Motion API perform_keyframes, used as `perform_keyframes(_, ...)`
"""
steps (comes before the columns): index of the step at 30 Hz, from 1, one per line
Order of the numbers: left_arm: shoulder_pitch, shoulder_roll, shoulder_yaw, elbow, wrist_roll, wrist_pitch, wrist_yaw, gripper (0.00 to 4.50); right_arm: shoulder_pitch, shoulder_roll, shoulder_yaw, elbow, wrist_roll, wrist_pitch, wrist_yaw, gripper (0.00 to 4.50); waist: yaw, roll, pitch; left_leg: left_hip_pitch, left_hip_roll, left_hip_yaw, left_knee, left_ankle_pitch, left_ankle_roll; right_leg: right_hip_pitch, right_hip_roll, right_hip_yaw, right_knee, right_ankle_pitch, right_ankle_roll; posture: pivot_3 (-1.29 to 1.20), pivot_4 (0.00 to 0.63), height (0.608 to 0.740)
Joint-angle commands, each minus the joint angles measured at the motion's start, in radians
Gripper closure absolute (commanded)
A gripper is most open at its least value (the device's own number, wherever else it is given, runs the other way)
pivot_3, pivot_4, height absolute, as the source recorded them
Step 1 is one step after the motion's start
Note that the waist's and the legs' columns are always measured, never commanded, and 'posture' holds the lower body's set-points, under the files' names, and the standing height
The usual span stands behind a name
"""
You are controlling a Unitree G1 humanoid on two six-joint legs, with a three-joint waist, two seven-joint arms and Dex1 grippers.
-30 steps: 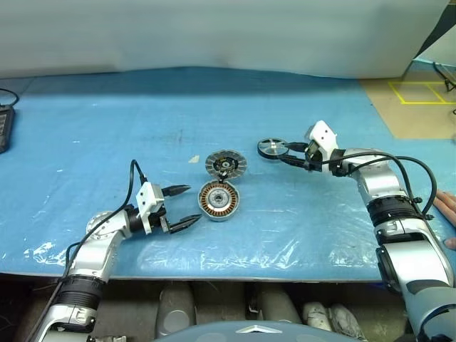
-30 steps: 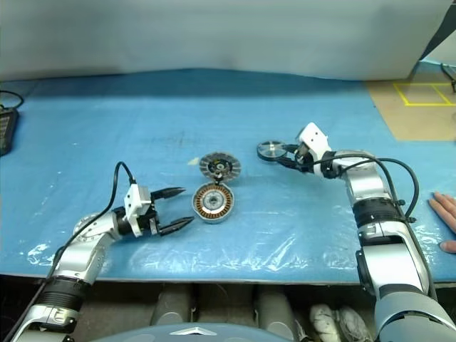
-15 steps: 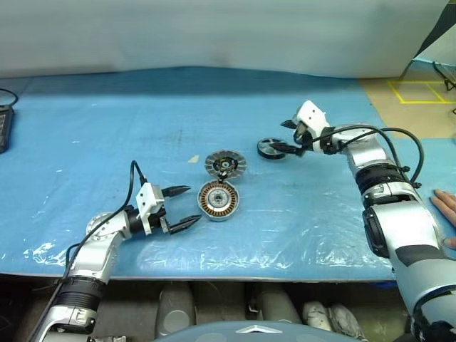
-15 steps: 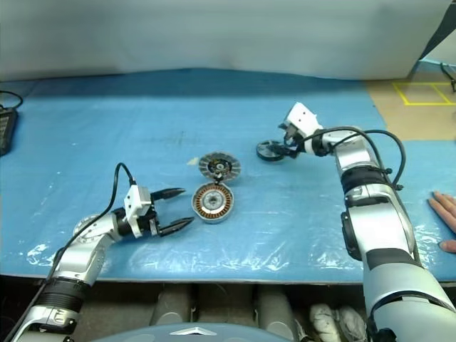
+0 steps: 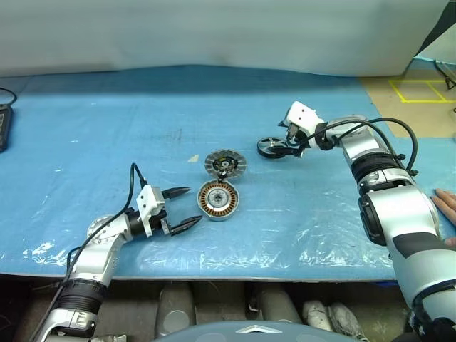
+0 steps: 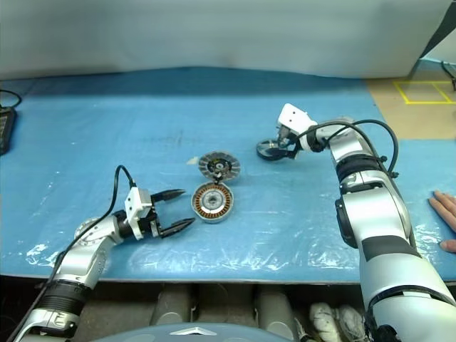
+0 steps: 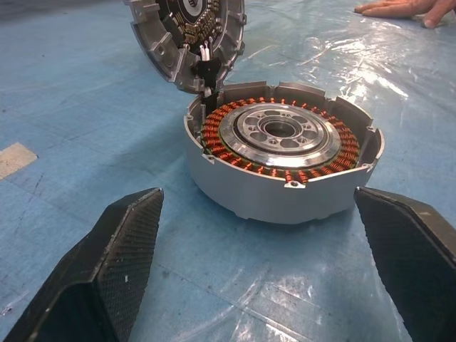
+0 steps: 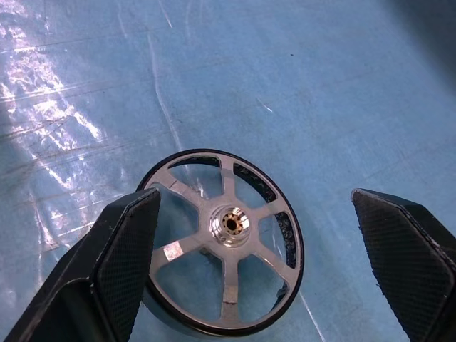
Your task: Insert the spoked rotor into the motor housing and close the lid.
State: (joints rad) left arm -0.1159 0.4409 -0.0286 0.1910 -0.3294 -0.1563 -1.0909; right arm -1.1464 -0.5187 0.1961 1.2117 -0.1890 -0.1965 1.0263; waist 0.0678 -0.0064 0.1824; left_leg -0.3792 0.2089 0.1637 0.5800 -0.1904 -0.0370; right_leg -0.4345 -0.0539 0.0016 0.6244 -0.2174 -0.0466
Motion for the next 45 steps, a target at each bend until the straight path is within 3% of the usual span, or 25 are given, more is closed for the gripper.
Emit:
perform_keyframes(1, 0.003, -0.001, 0.004, -0.011, 0.000, -0.021, 0.003, 0.00, -0.028, -0.002, 0.009, 0.010, -0.026, -0.023, -0.019, 0.01, 0.000, 0.000, 0.000, 0.000, 0.000, 0.000, 0.000, 0.000, 0.000, 0.000, 0.000, 0.000, 0.000, 0.000, 0.000, 0.00, 0.150, 0.740)
perform_keyframes(19, 0.013, 0.006, 0.010, -0.010, -0.001, -0.025, 0.005, 0.00, -0.005, 0.021, 0.014, 0.007, -0.061, -0.059, -0.007, 0.01, -0.001, 0.000, 0.000, -0.002, 0.000, 0.000, 0.002, 0.000, 0.000, -0.002, 0.000, 0.000, 0.002, 0.000, 0.000, 0.00, 0.150, 0.740)
perform_keyframes(22, 0.012, 0.006, 0.009, -0.010, -0.001, -0.025, 0.004, 0.00, 0.006, 0.026, 0.018, 0.007, -0.064, -0.059, -0.002, 0.60, -0.001, 0.000, 0.000, -0.002, 0.000, 0.000, 0.002, 0.000, 0.000, -0.002, 0.000, 0.000, 0.002, 0.000, 0.000, 0.00, 0.150, 0.740)
perform_keyframes(27, 0.013, 0.008, 0.011, -0.012, -0.001, -0.025, 0.004, 0.00, 0.015, 0.024, 0.023, 0.008, -0.075, -0.056, -0.016, 2.23, -0.001, 0.000, 0.000, -0.002, 0.000, 0.000, 0.002, 0.000, 0.000, -0.002, 0.000, 0.000, 0.003, 0.000, 0.000, 0.00, 0.150, 0.740)
perform_keyframes(45, 0.014, 0.012, 0.009, -0.018, -0.006, -0.015, -0.001, 0.00, 0.036, 0.026, 0.029, 0.007, -0.083, -0.065, -0.016, 2.23, 0.000, 0.000, 0.000, -0.001, 0.000, 0.000, 0.003, 0.000, 0.000, -0.002, 0.000, 0.000, 0.004, 0.000, 0.000, 0.00, 0.150, 0.740)
